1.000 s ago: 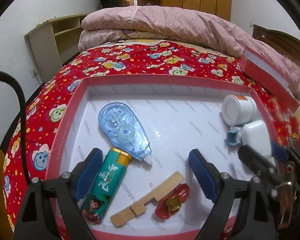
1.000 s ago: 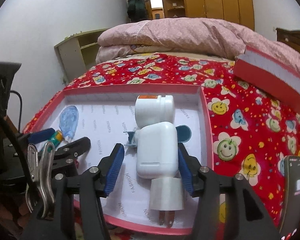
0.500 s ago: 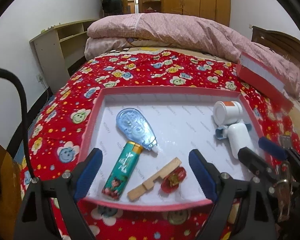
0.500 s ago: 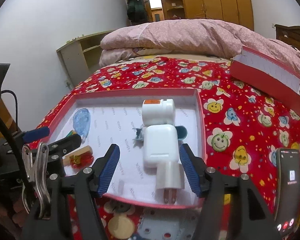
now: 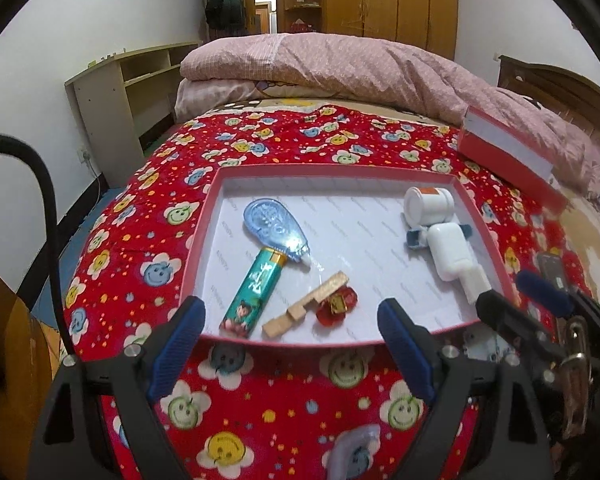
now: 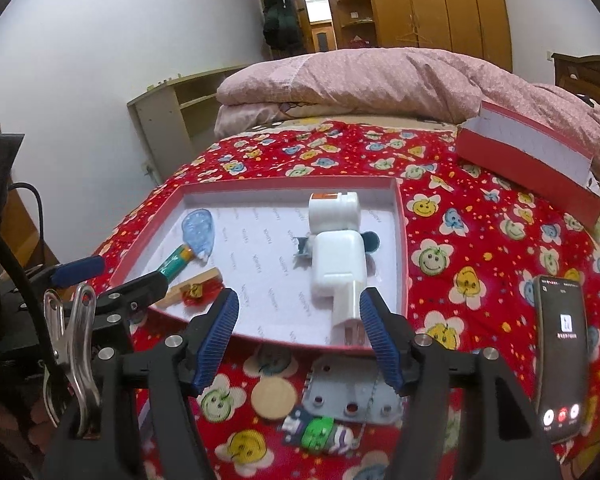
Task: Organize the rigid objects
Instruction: 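Withdraw both tools from the tray toward the remaining objects, then lower the left tool onto the light blue hook and close on it, then grasp the green figure keychain with the right tool while the left tool lifts the hook, then carry the keychain with the right tool while the left tool carries the hook into the tray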
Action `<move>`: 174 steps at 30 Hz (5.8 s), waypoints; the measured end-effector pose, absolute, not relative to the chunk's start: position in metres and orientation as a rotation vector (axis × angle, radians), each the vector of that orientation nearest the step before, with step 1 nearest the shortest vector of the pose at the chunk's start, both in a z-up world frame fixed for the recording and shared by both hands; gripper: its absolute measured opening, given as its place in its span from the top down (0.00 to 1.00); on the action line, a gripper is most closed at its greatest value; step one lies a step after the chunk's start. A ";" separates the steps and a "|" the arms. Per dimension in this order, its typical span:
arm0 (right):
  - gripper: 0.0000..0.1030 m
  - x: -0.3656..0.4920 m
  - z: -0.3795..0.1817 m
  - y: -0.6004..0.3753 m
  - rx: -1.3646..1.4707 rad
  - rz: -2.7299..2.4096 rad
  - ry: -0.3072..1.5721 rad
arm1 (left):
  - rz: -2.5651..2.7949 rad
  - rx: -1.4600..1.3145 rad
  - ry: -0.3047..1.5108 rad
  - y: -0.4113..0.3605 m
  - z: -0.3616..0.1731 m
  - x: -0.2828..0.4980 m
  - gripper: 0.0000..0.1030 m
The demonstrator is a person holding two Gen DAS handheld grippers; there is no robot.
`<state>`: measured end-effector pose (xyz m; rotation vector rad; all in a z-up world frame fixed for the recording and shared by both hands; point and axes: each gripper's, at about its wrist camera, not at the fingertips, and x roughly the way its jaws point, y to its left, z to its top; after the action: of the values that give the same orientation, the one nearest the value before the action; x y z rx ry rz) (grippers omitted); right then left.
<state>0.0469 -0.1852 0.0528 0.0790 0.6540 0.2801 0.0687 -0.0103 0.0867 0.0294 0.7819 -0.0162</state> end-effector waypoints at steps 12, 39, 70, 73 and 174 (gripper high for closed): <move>0.37 0.016 0.051 -0.189 0.078 0.286 0.661 | -0.029 0.020 0.784 -0.003 0.084 0.038 0.12; 0.37 -0.033 0.010 -0.206 0.056 0.291 0.768 | -0.107 0.087 0.857 -0.015 0.040 -0.010 0.12; 0.37 -0.005 -0.009 -0.192 0.026 0.243 0.802 | -0.154 0.075 0.857 -0.017 0.015 -0.009 0.85; 0.37 0.002 -0.010 -0.190 0.024 0.232 0.802 | -0.155 0.078 0.850 -0.018 0.015 -0.009 0.85; 0.52 0.051 0.122 -0.154 -0.013 0.415 0.595 | -0.152 0.028 0.627 0.001 0.156 0.056 0.89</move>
<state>0.0508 -0.1543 0.1221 -0.0129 0.5948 0.4147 0.0564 0.0011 0.1562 0.0285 0.6268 -0.1522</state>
